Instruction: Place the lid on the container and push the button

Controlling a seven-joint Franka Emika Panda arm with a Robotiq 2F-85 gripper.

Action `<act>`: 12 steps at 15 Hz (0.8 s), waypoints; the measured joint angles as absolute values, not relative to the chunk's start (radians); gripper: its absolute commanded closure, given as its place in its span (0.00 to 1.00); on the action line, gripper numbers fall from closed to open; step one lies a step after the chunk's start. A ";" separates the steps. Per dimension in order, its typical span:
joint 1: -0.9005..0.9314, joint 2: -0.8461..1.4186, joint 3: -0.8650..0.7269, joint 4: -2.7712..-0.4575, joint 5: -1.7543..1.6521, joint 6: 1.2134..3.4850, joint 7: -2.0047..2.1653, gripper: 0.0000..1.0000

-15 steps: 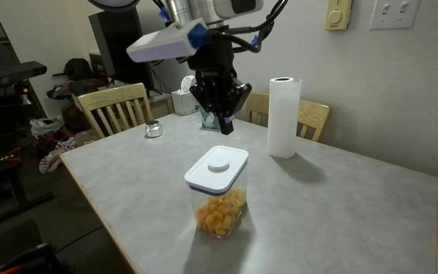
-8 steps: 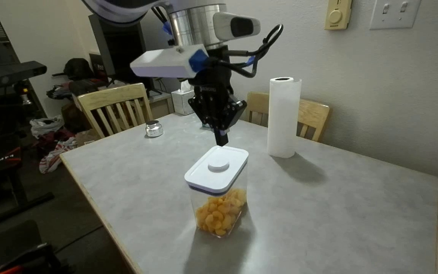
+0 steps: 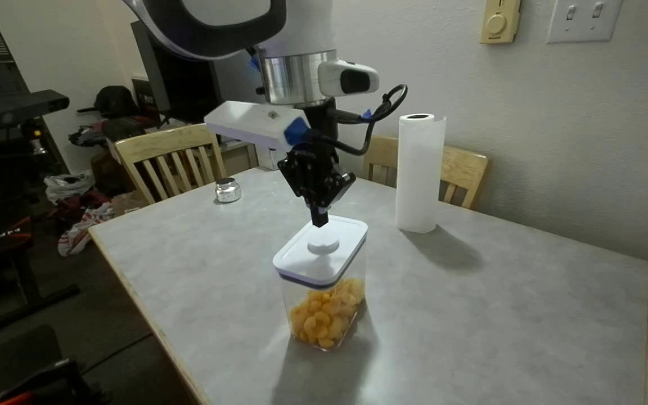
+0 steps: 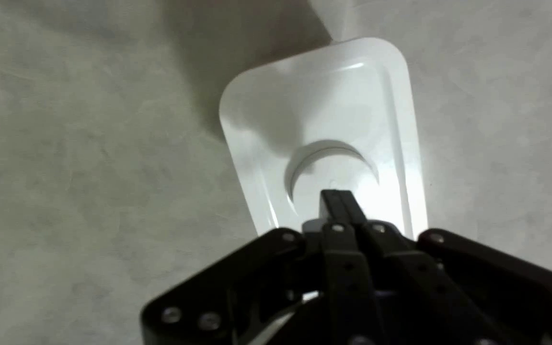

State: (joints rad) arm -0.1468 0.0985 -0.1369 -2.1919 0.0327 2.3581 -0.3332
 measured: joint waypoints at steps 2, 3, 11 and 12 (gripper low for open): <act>-0.146 0.115 -0.131 -2.187 0.042 2.358 -0.334 1.00; -0.146 0.122 -0.129 -2.185 0.042 2.358 -0.334 1.00; -0.146 0.187 -0.103 -2.180 0.084 2.363 -0.340 1.00; -0.146 0.194 -0.091 -2.174 0.100 2.363 -0.342 1.00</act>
